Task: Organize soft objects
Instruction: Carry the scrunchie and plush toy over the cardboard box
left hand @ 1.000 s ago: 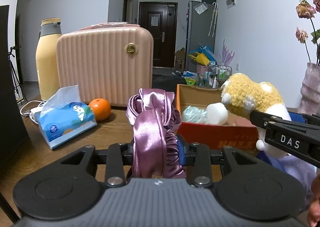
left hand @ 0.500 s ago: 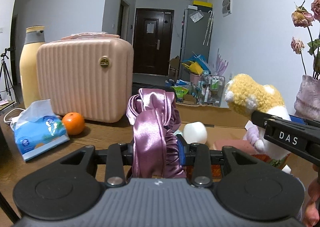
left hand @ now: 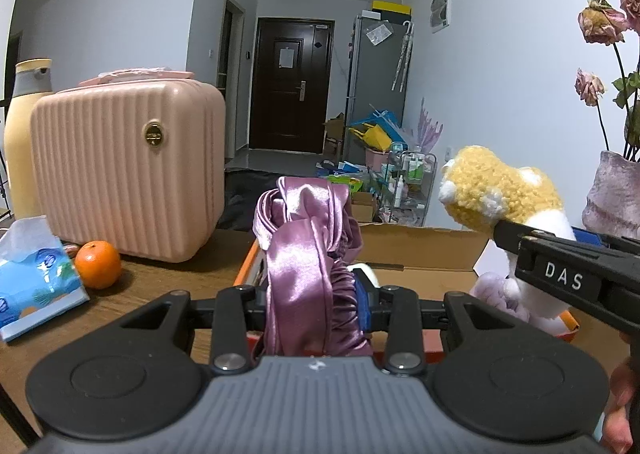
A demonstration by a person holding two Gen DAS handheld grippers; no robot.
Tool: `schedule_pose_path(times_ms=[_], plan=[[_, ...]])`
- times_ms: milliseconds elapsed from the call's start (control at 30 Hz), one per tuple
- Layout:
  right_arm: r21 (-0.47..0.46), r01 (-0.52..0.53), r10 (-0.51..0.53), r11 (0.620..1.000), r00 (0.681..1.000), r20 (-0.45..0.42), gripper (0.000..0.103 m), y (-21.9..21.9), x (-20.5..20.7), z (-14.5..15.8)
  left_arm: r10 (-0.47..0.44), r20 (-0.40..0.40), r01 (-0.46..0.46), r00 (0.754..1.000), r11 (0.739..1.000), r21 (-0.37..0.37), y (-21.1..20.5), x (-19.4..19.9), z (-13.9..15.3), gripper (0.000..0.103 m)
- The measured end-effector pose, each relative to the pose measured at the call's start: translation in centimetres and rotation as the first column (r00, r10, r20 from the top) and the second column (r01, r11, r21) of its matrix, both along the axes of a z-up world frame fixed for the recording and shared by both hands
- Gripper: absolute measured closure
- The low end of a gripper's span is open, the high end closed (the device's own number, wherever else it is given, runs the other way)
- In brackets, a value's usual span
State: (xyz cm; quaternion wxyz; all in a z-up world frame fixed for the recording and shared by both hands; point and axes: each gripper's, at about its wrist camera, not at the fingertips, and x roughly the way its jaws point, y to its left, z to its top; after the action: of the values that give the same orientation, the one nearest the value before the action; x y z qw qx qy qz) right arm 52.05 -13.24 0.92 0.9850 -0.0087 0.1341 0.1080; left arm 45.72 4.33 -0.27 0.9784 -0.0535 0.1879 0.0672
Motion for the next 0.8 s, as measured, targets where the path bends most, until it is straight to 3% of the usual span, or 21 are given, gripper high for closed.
schedule_pose_path(times_ms=[800], plan=[[-0.095, 0.034, -0.038, 0.995, 0.998, -0.04, 0.053, 0.7, 4.3, -2.0, -0.009, 0.01, 0.009, 1.0, 0.999, 0.043, -1.3, 6.6, -1.1, 0.066]])
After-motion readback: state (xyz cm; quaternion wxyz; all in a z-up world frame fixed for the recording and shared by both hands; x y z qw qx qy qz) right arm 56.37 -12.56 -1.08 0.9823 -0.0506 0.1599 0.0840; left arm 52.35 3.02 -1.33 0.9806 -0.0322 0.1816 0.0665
